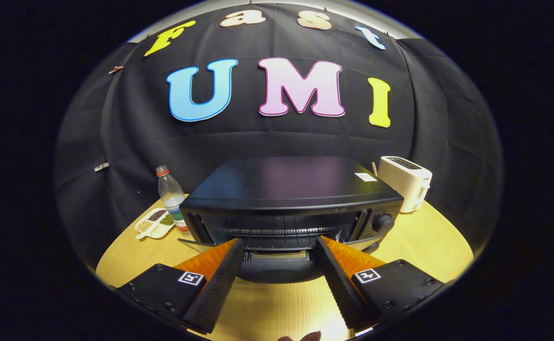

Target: Open the toaster oven, put the food inside, and close the toaster oven door.

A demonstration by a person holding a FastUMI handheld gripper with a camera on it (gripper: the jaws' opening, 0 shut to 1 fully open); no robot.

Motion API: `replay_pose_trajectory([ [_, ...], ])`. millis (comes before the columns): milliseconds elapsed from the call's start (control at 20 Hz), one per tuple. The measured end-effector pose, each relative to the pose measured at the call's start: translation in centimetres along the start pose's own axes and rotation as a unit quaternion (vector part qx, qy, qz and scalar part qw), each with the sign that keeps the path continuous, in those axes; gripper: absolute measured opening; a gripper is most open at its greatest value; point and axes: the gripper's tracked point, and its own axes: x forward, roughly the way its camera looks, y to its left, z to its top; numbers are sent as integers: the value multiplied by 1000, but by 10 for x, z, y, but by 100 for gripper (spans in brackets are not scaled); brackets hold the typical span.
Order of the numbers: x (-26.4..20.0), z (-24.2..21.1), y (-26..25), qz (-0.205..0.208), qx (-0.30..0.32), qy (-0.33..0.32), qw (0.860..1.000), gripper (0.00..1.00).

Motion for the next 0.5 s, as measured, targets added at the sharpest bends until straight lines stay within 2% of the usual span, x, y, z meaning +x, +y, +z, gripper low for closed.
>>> replay_pose_trajectory([
  [250,-27,-50,-2,-13,25,37,999,99],
  [500,-44,-113,-8,-31,44,119,991,98],
])
